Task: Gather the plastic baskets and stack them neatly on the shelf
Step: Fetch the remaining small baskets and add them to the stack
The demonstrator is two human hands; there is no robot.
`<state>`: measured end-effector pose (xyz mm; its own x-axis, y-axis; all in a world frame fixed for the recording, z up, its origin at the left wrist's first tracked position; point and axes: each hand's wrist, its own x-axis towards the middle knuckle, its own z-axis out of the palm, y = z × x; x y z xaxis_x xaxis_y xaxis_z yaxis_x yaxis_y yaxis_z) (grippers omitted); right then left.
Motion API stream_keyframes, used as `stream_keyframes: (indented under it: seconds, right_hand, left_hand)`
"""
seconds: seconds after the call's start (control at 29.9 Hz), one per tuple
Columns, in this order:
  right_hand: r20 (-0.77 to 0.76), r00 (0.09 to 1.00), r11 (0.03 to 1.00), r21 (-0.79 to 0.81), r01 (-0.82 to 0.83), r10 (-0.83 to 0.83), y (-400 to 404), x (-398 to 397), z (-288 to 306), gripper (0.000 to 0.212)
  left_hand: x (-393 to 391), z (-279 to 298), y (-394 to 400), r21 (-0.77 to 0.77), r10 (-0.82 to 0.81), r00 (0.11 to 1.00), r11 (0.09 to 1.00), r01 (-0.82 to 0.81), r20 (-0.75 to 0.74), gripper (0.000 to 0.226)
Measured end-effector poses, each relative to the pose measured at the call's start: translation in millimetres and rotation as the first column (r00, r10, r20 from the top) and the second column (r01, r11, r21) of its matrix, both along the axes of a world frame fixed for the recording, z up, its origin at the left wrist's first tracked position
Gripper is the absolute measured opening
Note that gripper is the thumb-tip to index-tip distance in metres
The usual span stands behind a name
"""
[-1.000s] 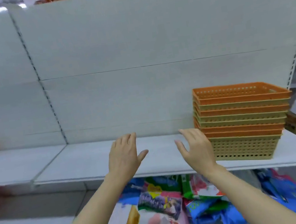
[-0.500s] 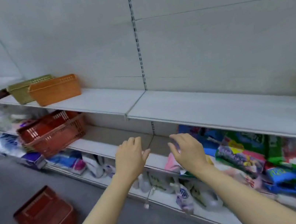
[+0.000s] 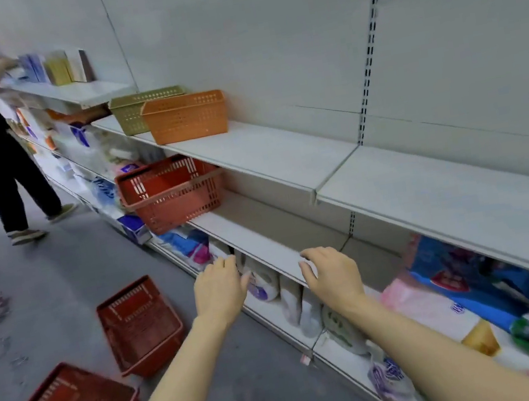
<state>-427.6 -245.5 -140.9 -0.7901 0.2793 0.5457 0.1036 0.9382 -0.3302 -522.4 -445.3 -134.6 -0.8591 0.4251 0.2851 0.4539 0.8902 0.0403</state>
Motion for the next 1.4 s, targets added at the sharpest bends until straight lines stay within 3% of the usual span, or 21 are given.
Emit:
stream_keyframes:
  seconds: [0.2, 0.53, 0.84, 1.0, 1.2, 1.34, 1.4]
  right_hand:
    - [-0.033, 0.999, 0.999, 0.008, -0.033, 0.034, -23.8, -93.4, 17.5, 0.014]
    - [-0.133, 0.988, 0.996, -0.048, 0.07, -0.076, -69.0, -255.8, 54.3, 0.013]
    - [-0.129, 0.984, 0.993, -0.028, 0.116, -0.119, -47.2, -378.9, 79.8, 0.022]
    - [-0.035, 0.99, 0.987, -0.089, 0.132, -0.135, -28.3, -431.0, 84.6, 0.025]
    - [-0.089, 0.975, 0.978, -0.056, 0.2, -0.204, -16.0, -465.0, 86.4, 0.02]
    - [-0.104, 0.955, 0.96, -0.061, 0.273, -0.279, -13.4, -482.6, 90.2, 0.021]
    - [-0.117, 0.947, 0.954, -0.062, 0.294, -0.3, -16.1, -489.3, 93.9, 0.019]
  left_hand:
    - [-95.8, 24.1, -30.2, 0.054, 0.079, 0.995, 0.996, -0.075, -0.066, 0.034]
    - [-271.2, 69.5, -90.0, 0.047, 0.001, 0.994, 0.999, 0.004, -0.109, 0.036]
    - [-405.2, 99.9, -81.2, 0.159, 0.075, 0.993, 0.985, -0.06, -0.094, 0.044]
    - [-473.5, 120.3, -61.1, 0.303, 0.128, 0.99, 0.943, -0.138, 0.053, 0.048]
    - [-577.8, 154.6, -25.2, 0.486, 0.135, 0.953, 0.835, -0.257, 0.272, 0.054]
    - [-633.0, 158.9, -0.8, 0.488, 0.111, 0.88, 0.797, -0.357, 0.462, 0.056]
    - [-650.2, 149.5, 1.9, 0.467, 0.088, 0.854, 0.806, -0.364, 0.513, 0.046]
